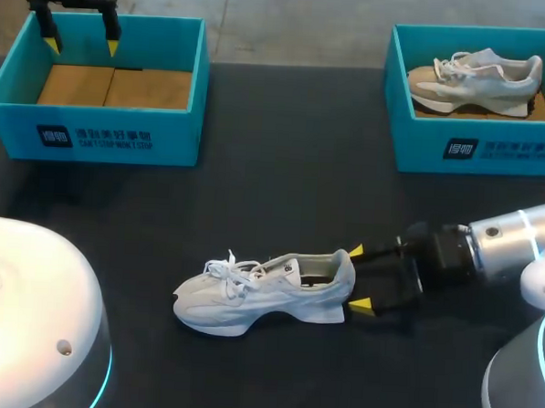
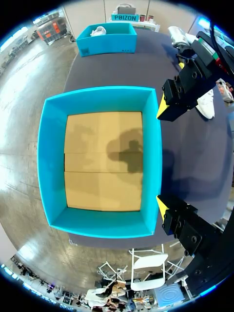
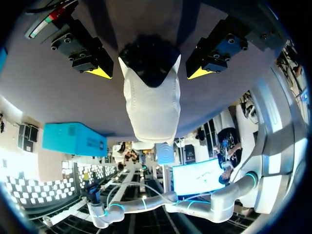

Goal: Take the shoe out of the shoebox, open the shoe tongue, remove and reinsert the insole, then place the shoe into the shoebox

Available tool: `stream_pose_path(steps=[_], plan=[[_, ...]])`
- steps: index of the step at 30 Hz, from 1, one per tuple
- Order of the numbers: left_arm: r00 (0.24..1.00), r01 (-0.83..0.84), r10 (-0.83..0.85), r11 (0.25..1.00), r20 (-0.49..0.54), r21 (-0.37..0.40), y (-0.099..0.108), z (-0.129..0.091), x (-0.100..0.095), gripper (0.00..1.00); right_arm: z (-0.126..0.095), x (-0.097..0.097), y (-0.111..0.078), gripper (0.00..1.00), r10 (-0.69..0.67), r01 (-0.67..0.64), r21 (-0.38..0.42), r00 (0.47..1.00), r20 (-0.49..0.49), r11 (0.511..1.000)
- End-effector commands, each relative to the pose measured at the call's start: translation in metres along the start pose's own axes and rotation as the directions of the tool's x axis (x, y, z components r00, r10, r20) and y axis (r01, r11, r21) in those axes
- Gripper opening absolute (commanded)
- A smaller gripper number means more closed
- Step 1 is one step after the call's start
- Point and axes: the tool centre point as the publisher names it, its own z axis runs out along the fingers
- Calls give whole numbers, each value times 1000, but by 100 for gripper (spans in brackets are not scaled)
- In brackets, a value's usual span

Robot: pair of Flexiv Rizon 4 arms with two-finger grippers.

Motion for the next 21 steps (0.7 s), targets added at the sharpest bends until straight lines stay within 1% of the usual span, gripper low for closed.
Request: stream_pose_path(steps=[1, 21], plan=[[1000, 0, 0, 1000, 1, 0, 0, 0, 0, 100, 7, -3, -1, 100, 0, 0, -6, 1000, -4, 1000], [1000, 0, 0, 1000, 1, 0, 0, 0, 0, 100, 31, 0, 3, 100, -7, 6, -33, 1000, -31, 999]])
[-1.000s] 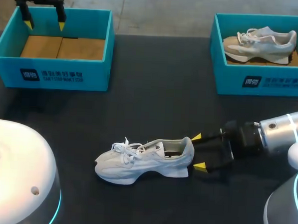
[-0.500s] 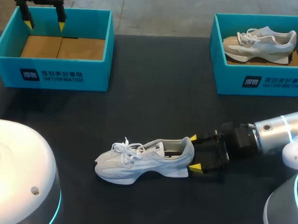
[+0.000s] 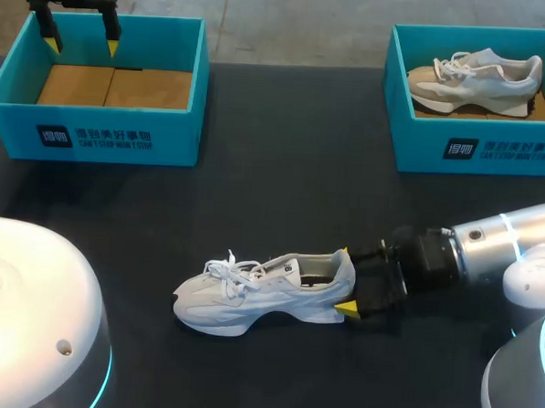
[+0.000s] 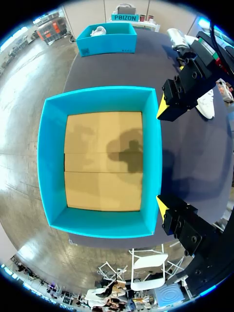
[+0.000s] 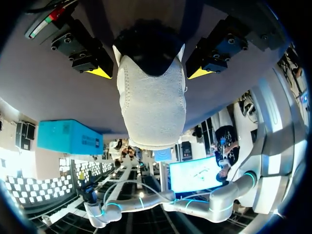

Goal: Take the shoe out of the shoebox, open the shoe tongue, remove and reinsert the insole, then place the shoe into the shoebox

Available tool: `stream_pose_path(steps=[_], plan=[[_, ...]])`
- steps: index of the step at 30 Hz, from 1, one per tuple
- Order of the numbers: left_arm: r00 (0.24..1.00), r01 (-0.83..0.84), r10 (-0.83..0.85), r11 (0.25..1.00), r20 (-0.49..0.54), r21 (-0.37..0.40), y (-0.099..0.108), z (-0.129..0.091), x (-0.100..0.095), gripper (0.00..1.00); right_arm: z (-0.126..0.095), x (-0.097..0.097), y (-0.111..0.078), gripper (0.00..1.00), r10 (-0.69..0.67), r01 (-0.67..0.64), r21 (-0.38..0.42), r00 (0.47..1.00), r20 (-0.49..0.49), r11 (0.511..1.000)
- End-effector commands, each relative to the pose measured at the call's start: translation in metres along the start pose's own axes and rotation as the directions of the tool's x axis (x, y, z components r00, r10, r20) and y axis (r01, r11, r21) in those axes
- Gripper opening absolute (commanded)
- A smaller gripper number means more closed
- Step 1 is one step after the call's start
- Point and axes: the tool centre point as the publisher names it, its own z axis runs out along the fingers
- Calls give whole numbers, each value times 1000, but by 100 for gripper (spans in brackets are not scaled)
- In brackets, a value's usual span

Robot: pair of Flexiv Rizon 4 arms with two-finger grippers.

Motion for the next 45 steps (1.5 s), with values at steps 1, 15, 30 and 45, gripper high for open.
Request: stream_pose_path(steps=[1, 15, 30, 45], plan=[[1000, 0, 0, 1000, 1, 0, 0, 0, 0, 100, 7, -2, 0, 100, 2, -2, 2, 1000, -3, 1000], [1000, 0, 0, 1000, 1, 0, 0, 0, 0, 100, 15, -1, 2, 100, 6, -6, -10, 1000, -2, 1000], [1000, 0, 0, 1000, 1, 0, 0, 0, 0, 100, 23, -1, 2, 100, 1, -1, -33, 1000, -5, 999], [1000, 0, 0, 1000, 1, 0, 0, 0, 0, 100, 29, -1, 2, 100, -4, 3, -49, 1000, -13, 999]])
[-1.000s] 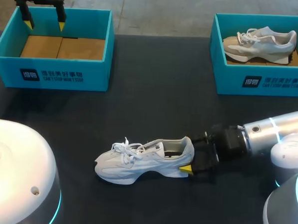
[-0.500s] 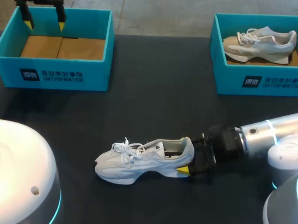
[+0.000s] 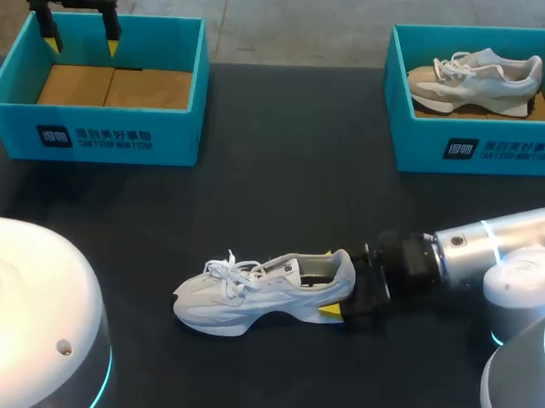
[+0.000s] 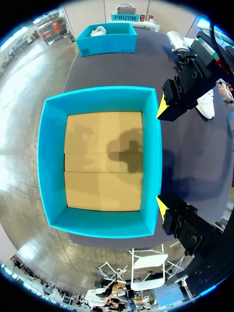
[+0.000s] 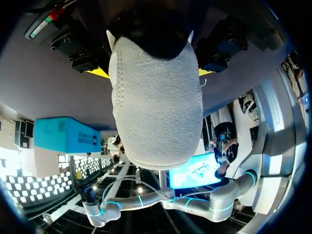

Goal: Take the shoe out of the shoebox, open the shoe tongue, remove and reinsert the insole, then place the shoe into the shoebox

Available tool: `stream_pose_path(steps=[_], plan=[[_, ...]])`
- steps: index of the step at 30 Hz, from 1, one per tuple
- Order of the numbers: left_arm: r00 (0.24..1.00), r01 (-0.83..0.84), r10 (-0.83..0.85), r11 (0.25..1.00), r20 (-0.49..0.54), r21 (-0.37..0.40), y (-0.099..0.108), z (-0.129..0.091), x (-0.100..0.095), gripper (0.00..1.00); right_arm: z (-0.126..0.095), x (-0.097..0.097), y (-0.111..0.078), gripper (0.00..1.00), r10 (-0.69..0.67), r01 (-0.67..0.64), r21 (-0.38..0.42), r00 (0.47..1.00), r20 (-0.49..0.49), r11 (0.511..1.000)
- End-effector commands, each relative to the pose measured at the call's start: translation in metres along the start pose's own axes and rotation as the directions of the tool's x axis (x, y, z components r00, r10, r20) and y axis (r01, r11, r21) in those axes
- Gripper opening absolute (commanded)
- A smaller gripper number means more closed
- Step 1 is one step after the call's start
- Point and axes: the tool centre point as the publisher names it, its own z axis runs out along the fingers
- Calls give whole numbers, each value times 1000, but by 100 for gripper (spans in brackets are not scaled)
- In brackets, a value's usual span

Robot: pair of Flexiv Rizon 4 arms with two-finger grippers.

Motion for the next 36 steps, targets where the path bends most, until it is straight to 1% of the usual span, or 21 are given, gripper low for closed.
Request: stream_pose_path(steps=[1, 14, 15, 16, 17, 19, 26, 33, 36], plan=[[1000, 0, 0, 1000, 1, 0, 0, 0, 0, 100, 2, 0, 0, 100, -2, 2, -1, 1000, 1, 1000], [1000, 0, 0, 1000, 1, 0, 0, 0, 0, 100, 4, 2, -1, 100, -13, 13, -17, 1000, -1, 1000], [1000, 0, 0, 1000, 1, 0, 0, 0, 0, 100, 3, 2, -1, 93, -14, 14, -18, 1000, 0, 1000], [1000, 0, 0, 1000, 1, 0, 0, 0, 0, 100, 3, 2, -1, 46, -14, 14, -19, 1000, 1, 1000], [1000, 0, 0, 1000, 1, 0, 0, 0, 0, 100, 2, 3, -1, 35, -15, 15, -19, 1000, 3, 1000], [1000, 0, 0, 1000, 1, 0, 0, 0, 0, 100, 2, 3, -1, 0, -17, 17, -21, 1000, 6, 1000], [1000, 0, 0, 1000, 1, 0, 0, 0, 0, 100, -2, 5, 0, 0, -29, 29, -34, 999, 23, 999], [1000, 0, 0, 1000, 1, 0, 0, 0, 0, 100, -6, 4, 1, 0, -41, 48, -67, 994, 97, 997], [1000, 0, 0, 1000, 1, 0, 0, 0, 0, 100, -7, 4, 1, 0, -43, 52, -74, 993, 107, 996]])
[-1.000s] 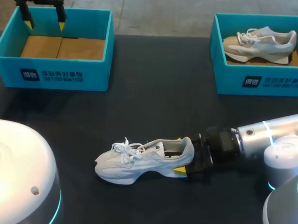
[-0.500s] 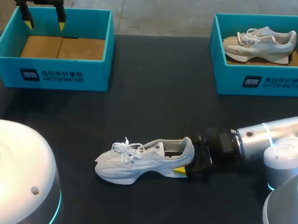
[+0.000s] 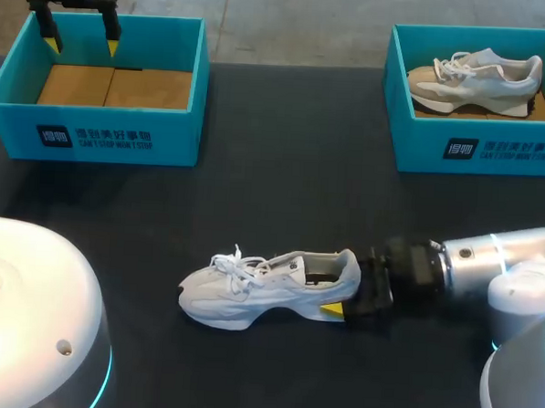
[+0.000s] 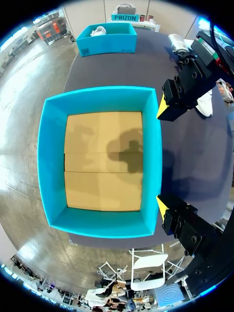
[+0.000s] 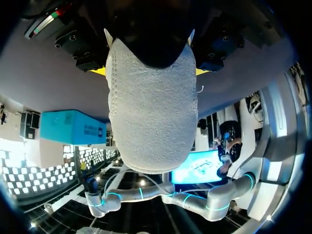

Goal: Take the shoe out of the shoebox, open the shoe tongue, remove and reinsert the insole, then place the shoe into the shoebox

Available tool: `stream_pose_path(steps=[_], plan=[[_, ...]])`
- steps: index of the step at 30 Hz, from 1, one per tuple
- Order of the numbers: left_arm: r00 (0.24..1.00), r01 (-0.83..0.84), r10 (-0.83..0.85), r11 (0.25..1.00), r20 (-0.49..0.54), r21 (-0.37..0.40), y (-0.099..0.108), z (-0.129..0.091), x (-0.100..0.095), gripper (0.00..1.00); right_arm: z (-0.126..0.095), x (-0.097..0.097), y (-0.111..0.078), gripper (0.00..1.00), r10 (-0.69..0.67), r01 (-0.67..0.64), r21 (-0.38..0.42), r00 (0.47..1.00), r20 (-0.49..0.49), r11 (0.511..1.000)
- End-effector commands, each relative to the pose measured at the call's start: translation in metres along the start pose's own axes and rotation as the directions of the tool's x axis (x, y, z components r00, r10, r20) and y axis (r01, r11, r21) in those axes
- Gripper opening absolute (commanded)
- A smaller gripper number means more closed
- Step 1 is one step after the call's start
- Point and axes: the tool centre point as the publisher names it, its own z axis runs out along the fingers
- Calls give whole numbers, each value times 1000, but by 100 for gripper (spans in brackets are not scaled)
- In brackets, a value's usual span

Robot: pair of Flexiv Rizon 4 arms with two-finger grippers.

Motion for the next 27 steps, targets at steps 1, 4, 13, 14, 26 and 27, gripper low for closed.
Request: stream_pose_path(steps=[1, 4, 13, 14, 26, 27], plan=[[1000, 0, 0, 1000, 1, 0, 0, 0, 0, 100, -2, 6, 2, 0, -3, 3, -2, 999, 34, 1000], [1000, 0, 0, 1000, 1, 0, 0, 0, 0, 100, -2, 5, 1, 0, -1, 1, -2, 999, 35, 1000], [1000, 0, 0, 1000, 1, 0, 0, 0, 0, 100, 0, 2, 1, 0, 9, -9, -1, 999, 39, 1000], [1000, 0, 0, 1000, 1, 0, 0, 0, 0, 100, 0, 2, 1, 0, 11, -11, 1, 999, 41, 1000], [1000, 0, 0, 1000, 1, 0, 0, 0, 0, 100, 0, 2, 1, 0, 18, -18, 0, 999, 50, 1000], [1000, 0, 0, 1000, 1, 0, 0, 0, 0, 100, 0, 2, 1, 0, 18, -18, 0, 999, 50, 1000]])
